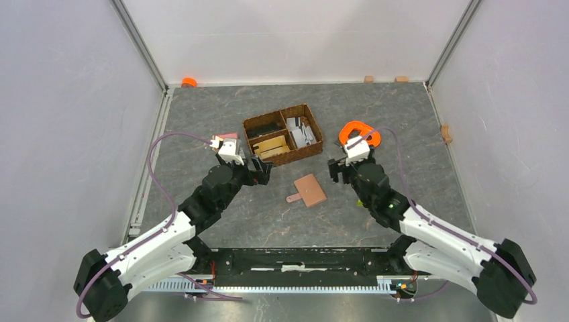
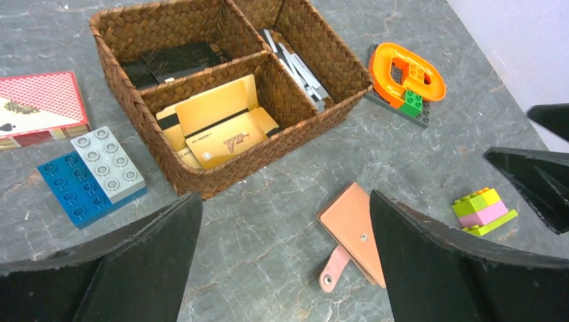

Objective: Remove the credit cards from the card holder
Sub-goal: Reset both arms

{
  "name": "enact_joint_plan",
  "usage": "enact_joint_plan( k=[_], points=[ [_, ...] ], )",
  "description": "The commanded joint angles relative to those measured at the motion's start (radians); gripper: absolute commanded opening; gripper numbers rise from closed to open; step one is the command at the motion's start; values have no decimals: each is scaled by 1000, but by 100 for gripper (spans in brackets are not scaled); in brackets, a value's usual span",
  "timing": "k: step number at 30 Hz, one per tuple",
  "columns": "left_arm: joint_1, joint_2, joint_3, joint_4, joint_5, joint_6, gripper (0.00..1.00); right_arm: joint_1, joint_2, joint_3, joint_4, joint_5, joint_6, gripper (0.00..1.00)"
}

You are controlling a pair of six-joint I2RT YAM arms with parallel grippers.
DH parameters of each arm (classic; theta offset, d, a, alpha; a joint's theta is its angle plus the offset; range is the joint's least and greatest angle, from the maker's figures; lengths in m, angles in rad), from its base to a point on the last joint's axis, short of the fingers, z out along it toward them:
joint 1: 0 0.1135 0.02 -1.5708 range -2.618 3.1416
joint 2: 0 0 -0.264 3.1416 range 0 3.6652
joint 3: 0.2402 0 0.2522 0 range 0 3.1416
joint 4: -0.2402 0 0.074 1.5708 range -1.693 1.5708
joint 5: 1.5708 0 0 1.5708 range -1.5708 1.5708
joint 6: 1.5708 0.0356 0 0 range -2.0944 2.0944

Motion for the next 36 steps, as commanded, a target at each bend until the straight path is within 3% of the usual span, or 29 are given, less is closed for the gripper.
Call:
enact_joint_plan(
  k=[1,6,9,12,14,20,26,36],
  points=[
    [2,-1,-11,78,-26,72,100,-6,-105,-146,201,362,-192,96],
    [2,1,-15,90,-19,86,100,-42,-68,-238,318,457,-284,98],
    [2,6,-38,137,-77,120,100,-152,-43,-290,386,347,-286,98],
    [2,39,-51,174,-123,150,100,-304,-42,-430,618,178,-291,98],
    [2,62,-43,170,-149,164,100,-322,-15,-510,785,175,-402,96],
    [2,36,-41,161,-140,164,100,-379,144,-537,906,158,-420,96],
    [2,20,-58,188,-142,166,100,-410,338,-637,1318,186,-450,96],
    [2,37,-49,171,-121,160,100,-535,380,-627,1311,98,-327,94]
  ],
)
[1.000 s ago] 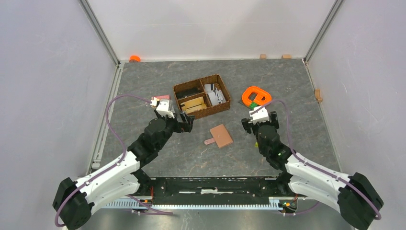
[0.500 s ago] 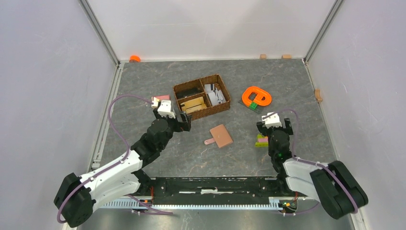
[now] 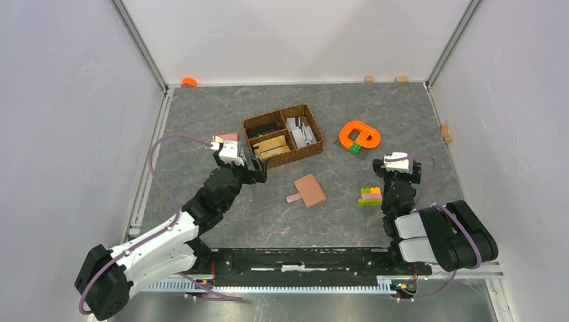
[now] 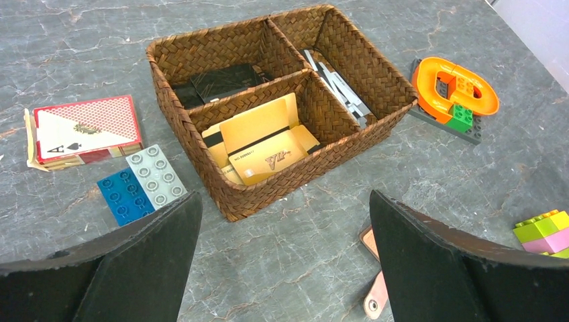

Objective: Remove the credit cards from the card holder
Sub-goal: Reset both arms

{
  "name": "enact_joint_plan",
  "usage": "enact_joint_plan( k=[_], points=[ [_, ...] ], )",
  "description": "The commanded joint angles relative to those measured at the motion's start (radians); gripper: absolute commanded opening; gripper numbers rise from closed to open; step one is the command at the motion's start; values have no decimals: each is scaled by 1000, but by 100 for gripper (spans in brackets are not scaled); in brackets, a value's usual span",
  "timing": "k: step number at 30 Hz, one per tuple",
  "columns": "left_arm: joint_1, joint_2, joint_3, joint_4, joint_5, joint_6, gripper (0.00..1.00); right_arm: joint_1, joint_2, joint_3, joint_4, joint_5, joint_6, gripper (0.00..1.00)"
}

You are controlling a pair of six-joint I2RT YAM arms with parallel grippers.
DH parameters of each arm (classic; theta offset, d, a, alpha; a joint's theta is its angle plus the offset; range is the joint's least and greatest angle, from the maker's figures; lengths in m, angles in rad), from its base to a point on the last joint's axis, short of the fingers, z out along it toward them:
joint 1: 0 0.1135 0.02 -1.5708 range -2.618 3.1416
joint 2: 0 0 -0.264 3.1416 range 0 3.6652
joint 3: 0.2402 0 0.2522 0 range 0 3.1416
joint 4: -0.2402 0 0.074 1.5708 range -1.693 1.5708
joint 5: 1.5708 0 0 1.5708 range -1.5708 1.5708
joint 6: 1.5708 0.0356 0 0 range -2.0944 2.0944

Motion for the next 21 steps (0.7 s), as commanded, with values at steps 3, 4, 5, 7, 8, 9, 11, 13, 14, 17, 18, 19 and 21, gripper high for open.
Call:
enact_joint_plan(
  k=[3,4,5,7,8,9,11,13,14,17,18,19,21],
  points=[
    [2,8,-4,55,2,48,100,-28,76,-140,212,1,56,91],
    [2,14,-16,85,21,59,100,-28,79,-136,204,4,58,89],
    [2,24,-27,118,37,67,100,-29,53,-124,120,-1,77,96],
    [2,47,-49,176,46,86,100,-36,63,-121,137,-11,76,98],
    [2,57,-55,193,43,97,100,-37,67,-128,160,-9,70,98],
    [2,61,-57,196,38,109,100,-37,60,-124,140,-9,76,98],
    [2,67,-54,184,47,151,100,-36,62,-126,148,-11,74,98],
    [2,64,-57,174,120,222,100,-37,59,-127,145,-10,76,98],
    [2,62,-61,174,108,236,100,-37,60,-126,146,-11,76,98],
    [7,41,-91,199,-15,282,100,-37,60,-126,147,-10,75,98],
    [14,33,-109,214,-32,344,100,-36,60,-129,151,-11,75,98],
    [24,27,-125,241,-66,377,100,-37,60,-127,150,-10,75,98],
    [78,22,-146,252,-135,390,100,-37,60,-128,150,-12,74,98]
  ],
)
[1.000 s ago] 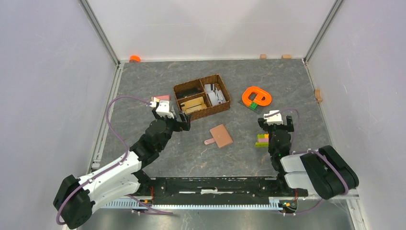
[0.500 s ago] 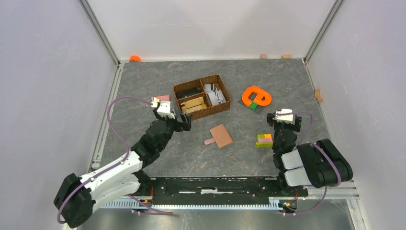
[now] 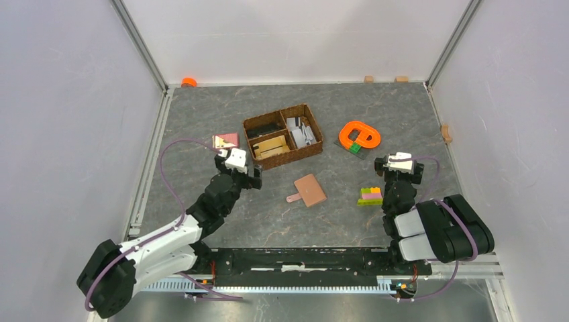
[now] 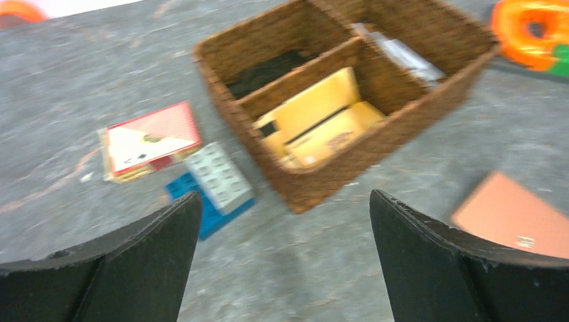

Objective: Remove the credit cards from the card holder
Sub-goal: Reset both arms

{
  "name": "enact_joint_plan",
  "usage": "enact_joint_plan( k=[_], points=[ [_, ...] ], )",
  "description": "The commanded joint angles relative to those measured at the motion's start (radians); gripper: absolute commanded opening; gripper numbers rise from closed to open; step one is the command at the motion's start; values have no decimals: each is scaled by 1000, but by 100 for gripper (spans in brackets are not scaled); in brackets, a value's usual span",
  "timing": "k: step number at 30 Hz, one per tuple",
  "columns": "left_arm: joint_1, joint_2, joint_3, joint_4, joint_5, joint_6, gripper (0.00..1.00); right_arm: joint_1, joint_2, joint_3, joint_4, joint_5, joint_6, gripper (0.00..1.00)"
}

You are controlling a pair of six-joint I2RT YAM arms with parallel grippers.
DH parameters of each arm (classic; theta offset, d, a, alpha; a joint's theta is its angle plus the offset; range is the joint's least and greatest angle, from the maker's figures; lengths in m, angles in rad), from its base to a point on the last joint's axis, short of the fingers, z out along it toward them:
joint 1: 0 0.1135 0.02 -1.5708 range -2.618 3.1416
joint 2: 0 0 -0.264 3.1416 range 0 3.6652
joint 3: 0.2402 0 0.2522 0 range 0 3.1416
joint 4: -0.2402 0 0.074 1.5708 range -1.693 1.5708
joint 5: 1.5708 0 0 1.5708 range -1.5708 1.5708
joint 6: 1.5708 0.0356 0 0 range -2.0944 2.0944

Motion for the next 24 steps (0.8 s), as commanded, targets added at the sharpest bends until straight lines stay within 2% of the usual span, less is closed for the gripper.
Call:
enact_joint_plan(
  k=[1,3,6,7,10,11,13,17,19,20,22,24],
  points=[
    [90,-28,-49,92,-145,143,100,-6,1,-128,79,-2,6,98],
    [117,-47,-68,104,-122,174,99,-5,1,-127,79,-2,6,98],
    [156,-29,-149,254,-175,226,100,-5,2,-126,79,-1,6,98],
    [197,-6,-173,315,-148,227,100,-5,2,-126,79,-1,6,98],
    [305,160,-248,564,-121,208,100,-5,1,-126,79,-1,4,98],
    [309,208,-247,628,-111,227,100,-4,1,-125,74,1,-4,98],
    [325,255,-226,644,-37,239,100,-5,2,-125,74,3,-2,98],
    [377,371,-170,677,24,252,100,-5,4,-125,78,0,3,98],
    [429,484,-157,778,103,241,100,-5,0,-126,73,-2,8,98],
    [443,526,-149,833,33,212,100,-5,2,-128,79,-3,7,98],
    [520,539,-154,815,114,136,100,-5,0,-127,74,-3,7,98],
    [538,596,-106,800,117,129,100,-5,1,-127,78,-3,6,98]
  ],
)
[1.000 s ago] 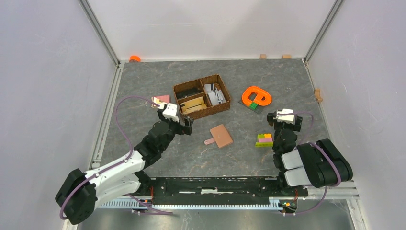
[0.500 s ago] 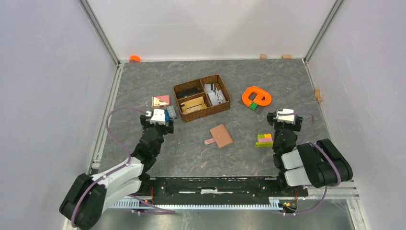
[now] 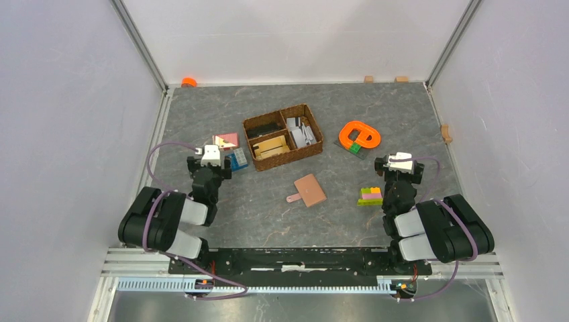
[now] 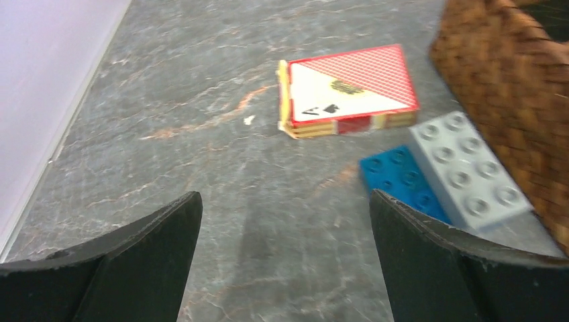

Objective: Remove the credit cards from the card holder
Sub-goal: Reset both arms

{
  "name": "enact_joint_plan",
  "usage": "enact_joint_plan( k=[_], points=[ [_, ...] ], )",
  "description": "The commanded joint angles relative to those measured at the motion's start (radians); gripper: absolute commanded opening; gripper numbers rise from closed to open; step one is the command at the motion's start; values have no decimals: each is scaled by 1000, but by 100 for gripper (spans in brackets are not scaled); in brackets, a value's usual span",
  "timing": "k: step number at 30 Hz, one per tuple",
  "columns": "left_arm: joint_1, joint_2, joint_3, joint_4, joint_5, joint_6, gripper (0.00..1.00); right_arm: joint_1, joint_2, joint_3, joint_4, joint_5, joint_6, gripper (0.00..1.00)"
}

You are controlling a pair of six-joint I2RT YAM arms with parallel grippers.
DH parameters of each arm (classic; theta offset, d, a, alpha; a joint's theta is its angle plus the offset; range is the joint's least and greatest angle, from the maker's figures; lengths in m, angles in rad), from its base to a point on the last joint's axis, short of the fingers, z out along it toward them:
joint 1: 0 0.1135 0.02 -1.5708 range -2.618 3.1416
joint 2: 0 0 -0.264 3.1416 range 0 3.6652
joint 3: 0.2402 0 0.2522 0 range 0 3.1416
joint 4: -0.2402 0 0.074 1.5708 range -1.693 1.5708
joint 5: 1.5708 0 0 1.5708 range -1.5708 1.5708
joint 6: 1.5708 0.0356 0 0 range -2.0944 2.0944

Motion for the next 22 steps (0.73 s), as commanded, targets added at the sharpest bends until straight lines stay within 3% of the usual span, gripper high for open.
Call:
enact_joint_plan(
  k=[1,22],
  points=[
    [69,43,70,57,75,-76,100,-5,1,-128,72,-4,6,98],
    [101,41,118,-29,84,-111,100,-5,0,-128,72,-3,6,98]
  ],
)
